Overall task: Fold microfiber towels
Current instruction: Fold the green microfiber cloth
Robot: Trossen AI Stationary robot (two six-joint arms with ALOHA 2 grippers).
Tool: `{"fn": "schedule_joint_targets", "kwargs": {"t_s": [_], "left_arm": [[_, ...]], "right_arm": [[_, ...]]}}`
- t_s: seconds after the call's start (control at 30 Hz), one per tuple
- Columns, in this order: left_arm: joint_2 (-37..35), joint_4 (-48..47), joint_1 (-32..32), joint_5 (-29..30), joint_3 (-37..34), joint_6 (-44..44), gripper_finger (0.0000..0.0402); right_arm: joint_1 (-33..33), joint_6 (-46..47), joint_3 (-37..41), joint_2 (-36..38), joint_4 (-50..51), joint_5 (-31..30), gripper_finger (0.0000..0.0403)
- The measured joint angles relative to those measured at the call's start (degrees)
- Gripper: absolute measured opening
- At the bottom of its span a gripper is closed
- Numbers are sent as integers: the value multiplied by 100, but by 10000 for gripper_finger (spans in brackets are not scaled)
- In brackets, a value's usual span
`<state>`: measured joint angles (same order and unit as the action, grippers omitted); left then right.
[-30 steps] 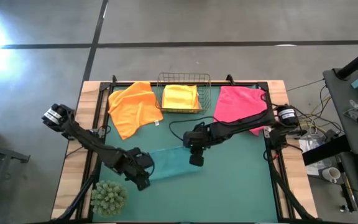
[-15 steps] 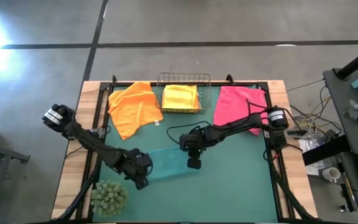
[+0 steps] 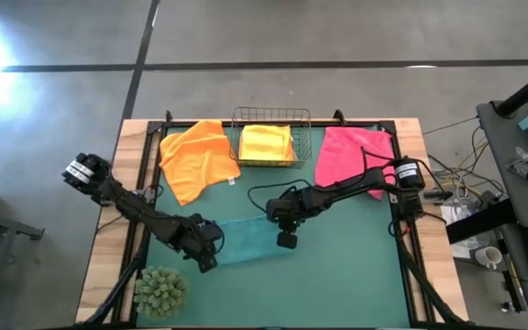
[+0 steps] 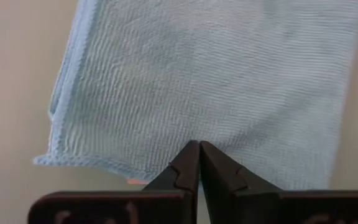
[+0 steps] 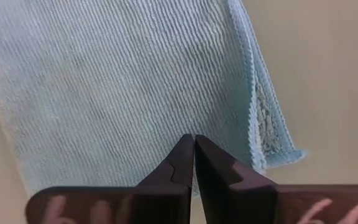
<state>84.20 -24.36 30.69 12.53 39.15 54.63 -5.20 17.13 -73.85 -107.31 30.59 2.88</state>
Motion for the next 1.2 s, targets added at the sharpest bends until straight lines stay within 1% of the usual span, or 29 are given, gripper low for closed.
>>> {"fn": "schedule_joint_targets", "kwargs": {"t_s": [0.17,0.3,0.4,0.6,0.7,0.9,1.07,1.2], "left_arm": [[-24,80,-264,76,-189,10,1],[-14,17,-480,549,-226,-14,1],[-5,-18,-690,760,-237,-317,1],[2,48,-1288,916,-244,-1071,1],[4,225,-1577,890,-234,-1468,1],[-60,228,-1696,743,117,-1867,1],[-99,239,-1648,717,608,-1944,1],[-104,799,-1583,694,848,-1961,1]], "right_arm": [[-40,441,106,2,15,50,9],[-199,788,157,10,28,164,8],[-350,1065,164,11,35,240,8],[-677,1506,171,11,-9,380,8],[-775,1547,175,9,-52,639,8],[-867,1586,71,145,-29,649,8],[-856,1591,40,626,116,73,8],[-858,1557,42,1165,717,-543,8]]}}
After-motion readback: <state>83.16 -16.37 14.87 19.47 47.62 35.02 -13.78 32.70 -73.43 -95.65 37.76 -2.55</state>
